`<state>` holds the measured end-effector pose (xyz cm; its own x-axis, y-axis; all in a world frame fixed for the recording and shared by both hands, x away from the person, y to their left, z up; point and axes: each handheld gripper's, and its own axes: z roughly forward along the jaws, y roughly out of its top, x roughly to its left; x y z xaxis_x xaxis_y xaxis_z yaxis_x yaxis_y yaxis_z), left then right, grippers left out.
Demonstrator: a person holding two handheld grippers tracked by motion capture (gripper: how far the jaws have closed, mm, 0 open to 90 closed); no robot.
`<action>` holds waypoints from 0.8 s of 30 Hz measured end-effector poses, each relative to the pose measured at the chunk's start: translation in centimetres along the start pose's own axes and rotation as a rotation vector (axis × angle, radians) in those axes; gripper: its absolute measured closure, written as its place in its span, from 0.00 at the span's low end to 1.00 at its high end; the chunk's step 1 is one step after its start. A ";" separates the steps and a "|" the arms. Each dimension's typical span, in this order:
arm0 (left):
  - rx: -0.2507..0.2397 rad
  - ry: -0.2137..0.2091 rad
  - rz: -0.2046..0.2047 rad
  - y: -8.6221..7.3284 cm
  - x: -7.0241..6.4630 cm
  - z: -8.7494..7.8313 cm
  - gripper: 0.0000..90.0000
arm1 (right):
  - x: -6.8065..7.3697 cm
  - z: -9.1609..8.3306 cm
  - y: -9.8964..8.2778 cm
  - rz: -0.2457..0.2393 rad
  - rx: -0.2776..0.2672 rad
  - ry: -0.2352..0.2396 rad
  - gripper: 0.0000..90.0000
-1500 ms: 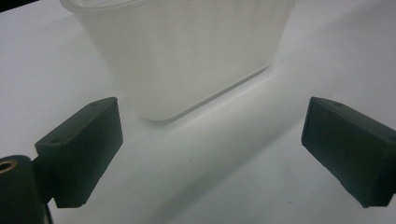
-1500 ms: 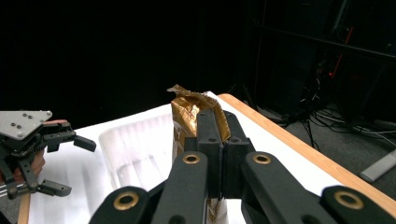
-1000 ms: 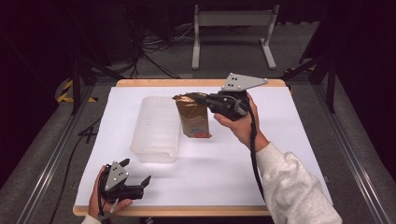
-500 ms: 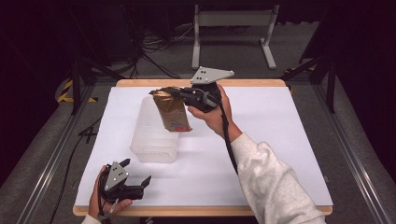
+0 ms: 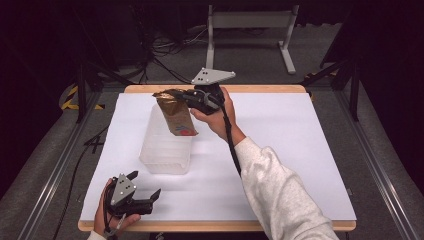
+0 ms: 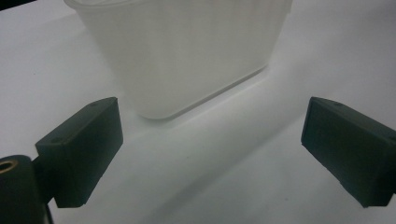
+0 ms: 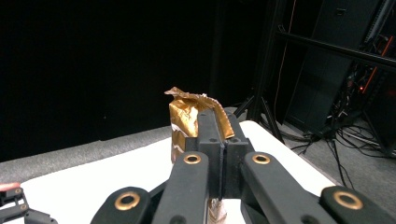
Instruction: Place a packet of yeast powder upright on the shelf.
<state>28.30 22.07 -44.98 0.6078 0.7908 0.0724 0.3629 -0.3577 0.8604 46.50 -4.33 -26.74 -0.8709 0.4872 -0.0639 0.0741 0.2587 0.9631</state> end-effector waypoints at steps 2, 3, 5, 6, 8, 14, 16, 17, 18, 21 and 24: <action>-0.002 -0.002 -0.001 0.0 0.0 -0.1 0.07 | 0.0 0.3 0.1 0.001 0.000 -0.001 0.99; -0.001 -0.004 -0.004 -0.1 0.0 -0.1 0.07 | 0.0 0.5 0.1 0.001 -0.003 -0.002 0.99; -0.002 -0.004 -0.005 -0.1 0.0 -0.1 0.07 | -0.1 0.8 0.1 0.001 -0.005 0.007 0.99; -0.006 -0.002 -0.004 -0.1 0.0 -0.1 0.07 | -0.1 1.0 0.0 -0.001 -0.004 0.001 0.99; -0.001 -0.005 -0.008 -0.2 0.0 -0.2 0.07 | -0.1 1.1 0.0 0.000 -0.004 0.003 0.99; -0.003 -0.010 -0.008 -0.2 -0.1 -0.2 0.07 | -0.3 1.9 -0.4 0.005 -0.003 0.000 0.99; -0.005 -0.007 -0.009 -0.2 0.0 -0.2 0.07 | -0.3 2.2 -0.6 0.003 0.001 -0.004 0.99; -0.004 -0.010 -0.009 -0.2 0.0 -0.2 0.07 | -0.3 2.3 -0.7 0.004 0.002 -0.004 0.99; -0.003 -0.010 -0.008 -0.2 0.0 -0.2 0.07 | -0.4 2.4 -0.8 0.011 0.002 -0.003 0.99; -0.005 -0.013 -0.009 -0.2 0.0 -0.2 0.07 | -0.4 2.7 -1.0 0.016 0.000 -0.001 0.99; -0.004 -0.013 -0.008 -0.2 0.0 -0.2 0.07 | -0.1 3.1 -1.2 0.016 0.004 0.007 0.99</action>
<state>28.08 22.26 -45.07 0.6138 0.7873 0.0591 0.3647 -0.3492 0.8631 47.99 -2.10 -28.68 -0.8731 0.4853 -0.0465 0.0898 0.2538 0.9631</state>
